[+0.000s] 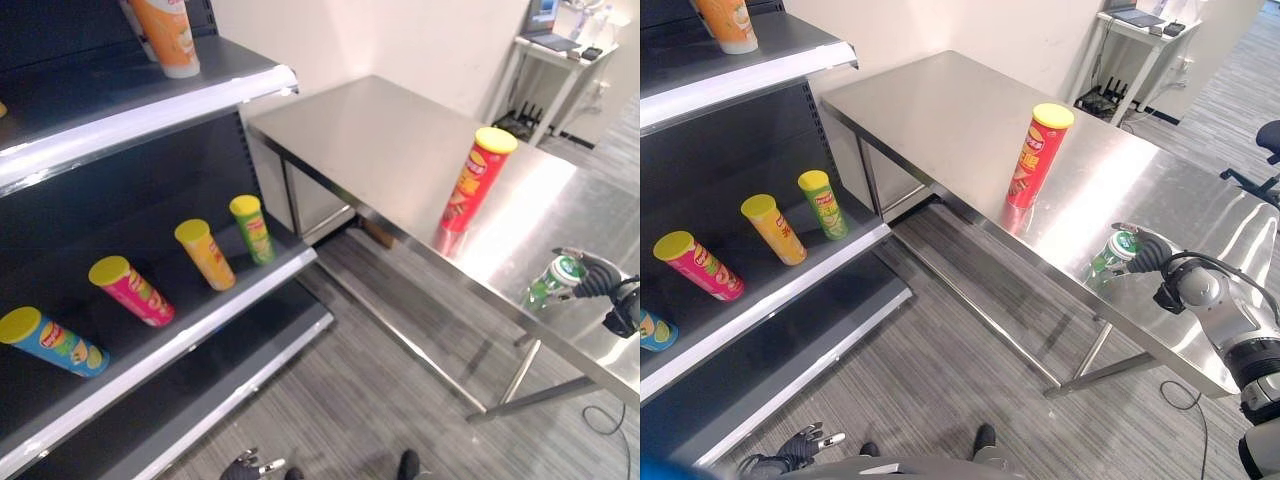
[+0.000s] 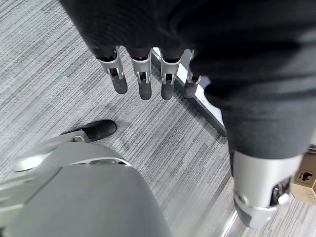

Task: Put the goods on the table back onto the shelves and tidy them up.

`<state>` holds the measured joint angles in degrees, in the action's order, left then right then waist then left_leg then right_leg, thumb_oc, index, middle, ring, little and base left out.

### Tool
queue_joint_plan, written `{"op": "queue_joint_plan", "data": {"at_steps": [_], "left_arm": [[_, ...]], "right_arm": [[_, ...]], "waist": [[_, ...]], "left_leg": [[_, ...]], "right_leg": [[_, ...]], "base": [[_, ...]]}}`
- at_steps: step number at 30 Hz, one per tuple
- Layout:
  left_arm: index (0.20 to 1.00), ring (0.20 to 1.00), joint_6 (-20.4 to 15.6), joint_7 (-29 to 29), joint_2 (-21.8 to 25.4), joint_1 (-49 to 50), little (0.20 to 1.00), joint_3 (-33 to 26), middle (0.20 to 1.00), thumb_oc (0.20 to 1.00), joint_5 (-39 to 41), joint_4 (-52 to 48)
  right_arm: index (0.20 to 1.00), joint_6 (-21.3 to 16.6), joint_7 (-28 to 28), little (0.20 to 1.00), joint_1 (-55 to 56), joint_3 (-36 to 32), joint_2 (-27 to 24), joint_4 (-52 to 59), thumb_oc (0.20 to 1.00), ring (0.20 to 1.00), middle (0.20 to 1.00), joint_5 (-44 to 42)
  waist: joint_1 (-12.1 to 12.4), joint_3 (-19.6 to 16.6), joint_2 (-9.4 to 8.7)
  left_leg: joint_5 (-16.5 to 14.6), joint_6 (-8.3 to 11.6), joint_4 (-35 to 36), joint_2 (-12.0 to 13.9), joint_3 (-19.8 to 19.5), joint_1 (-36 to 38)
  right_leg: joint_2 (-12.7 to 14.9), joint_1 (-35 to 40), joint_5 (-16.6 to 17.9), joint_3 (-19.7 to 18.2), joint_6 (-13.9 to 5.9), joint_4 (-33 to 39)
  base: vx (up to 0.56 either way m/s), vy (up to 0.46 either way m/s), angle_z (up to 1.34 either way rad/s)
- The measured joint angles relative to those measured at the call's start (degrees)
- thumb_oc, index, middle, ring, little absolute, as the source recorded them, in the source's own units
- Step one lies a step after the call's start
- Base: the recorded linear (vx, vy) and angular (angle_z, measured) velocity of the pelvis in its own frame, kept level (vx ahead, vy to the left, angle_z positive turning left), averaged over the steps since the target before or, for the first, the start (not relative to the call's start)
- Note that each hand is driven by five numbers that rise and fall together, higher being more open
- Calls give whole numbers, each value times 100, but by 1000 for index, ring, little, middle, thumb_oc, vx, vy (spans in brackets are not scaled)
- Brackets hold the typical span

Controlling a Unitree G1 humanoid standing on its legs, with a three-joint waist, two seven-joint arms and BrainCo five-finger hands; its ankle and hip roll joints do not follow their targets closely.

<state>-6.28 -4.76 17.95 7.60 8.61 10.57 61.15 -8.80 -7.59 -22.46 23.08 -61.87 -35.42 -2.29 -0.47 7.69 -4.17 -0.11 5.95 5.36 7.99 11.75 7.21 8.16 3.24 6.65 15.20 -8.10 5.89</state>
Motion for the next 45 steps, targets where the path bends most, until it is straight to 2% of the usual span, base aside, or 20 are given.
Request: {"op": "queue_joint_plan", "data": {"at_steps": [1,2,3,4,16,21,25,26,28,30,33,36,41,45], "left_arm": [[1000,1000,0,0,0,-1,1000,-1,1000,1000,7,0],[1000,1000,0,0,0,-1,1000,-1,1000,1000,38,0],[1000,1000,0,1,0,-1,1000,-1,1000,1000,49,0],[1000,1000,0,1,0,-1,1000,0,1000,1000,49,0],[1000,1000,0,0,4,-1,1000,0,1000,1000,48,-3],[1000,1000,-4,2,7,7,1000,-12,1000,1000,48,-19],[1000,1000,-17,10,3,27,1000,-112,1000,1000,47,-40],[1000,1000,-57,17,3,36,1000,-199,1000,1000,48,-108],[1000,1000,-69,31,2,79,1000,-285,1000,1000,48,-162],[1000,1000,-71,63,9,112,1000,-297,1000,1000,48,-189],[1000,1000,-72,70,-11,129,1000,-366,1000,1000,48,-209],[1000,1000,-73,79,-41,156,1000,-450,1000,1000,47,-252],[1000,1000,-76,90,-41,162,1000,-449,1000,1000,48,-254],[1000,1000,-80,120,-38,160,1000,-449,1000,1000,49,-283]], "right_arm": [[787,0,1,787,0,0,0,-2,787,787,787,0],[373,0,7,373,0,0,0,-8,373,373,373,0],[241,0,7,241,0,0,0,-18,241,241,241,2],[200,0,7,200,0,0,0,-46,200,200,200,5],[200,11,-23,200,3,3,0,-141,200,200,200,19],[200,6,-4,200,44,-113,-10,220,200,200,200,13],[200,-91,125,200,398,-948,-62,1144,200,200,200,5],[200,-204,230,200,799,-1537,-410,1759,200,200,200,1],[200,-284,349,200,961,-1932,-753,2048,200,200,200,1],[200,-332,486,200,1013,-2409,-957,2150,200,200,200,-11],[200,-399,616,200,1296,-3251,-1188,2779,200,200,200,-23],[200,-581,810,200,1349,-3800,-1374,3451,200,200,200,-24],[200,-771,915,200,1210,-3969,-1427,3993,200,200,200,-24],[200,-836,1019,200,862,-3827,-1694,4144,200,200,200,-26]], "waist": [[3,-1,1],[5,-3,-1],[10,-4,-2],[18,-5,-3],[40,-15,-18],[-34,-22,-26],[-110,-24,-20],[-102,-22,-12],[-128,-23,-13],[-143,-40,-20],[-264,-45,-10],[-353,-64,0],[-353,-185,-1],[-318,-196,5]], "left_leg": [[0,0,0,2,0,0],[1,0,0,2,-1,0],[1,0,0,3,-1,0],[1,0,0,3,-2,-1],[1,0,0,1,-4,1],[1,0,0,2,-3,1],[1,1,0,4,-6,-2],[1,1,0,2,-8,-3],[1,1,-1,-1,-4,0],[0,1,0,0,0,8],[0,1,0,9,2,9],[0,5,0,32,7,15],[4,22,29,78,-4,-8],[15,38,29,112,-67,-24]], "right_leg": [[-1,0,0,0,0,0],[-2,1,1,1,1,0],[-2,1,1,2,1,0],[-2,1,1,3,1,0],[-2,0,1,4,1,-2],[-2,0,1,2,1,-2],[-2,-1,-3,6,2,0],[0,0,-8,12,3,0],[1,0,-8,7,3,0],[1,3,-10,-1,2,0],[-1,4,-10,-2,3,0],[-7,10,-10,-10,5,0],[-42,26,-23,-3,23,1],[-78,44,-51,33,57,1]], "base": [[0,0,0],[0,0,0],[0,0,0],[0,0,0],[0,0,0],[0,0,0],[0,0,0],[0,0,0],[0,0,0],[0,0,0],[0,0,0],[0,-6,-1],[-18,-49,0],[-25,-74,8]]}}
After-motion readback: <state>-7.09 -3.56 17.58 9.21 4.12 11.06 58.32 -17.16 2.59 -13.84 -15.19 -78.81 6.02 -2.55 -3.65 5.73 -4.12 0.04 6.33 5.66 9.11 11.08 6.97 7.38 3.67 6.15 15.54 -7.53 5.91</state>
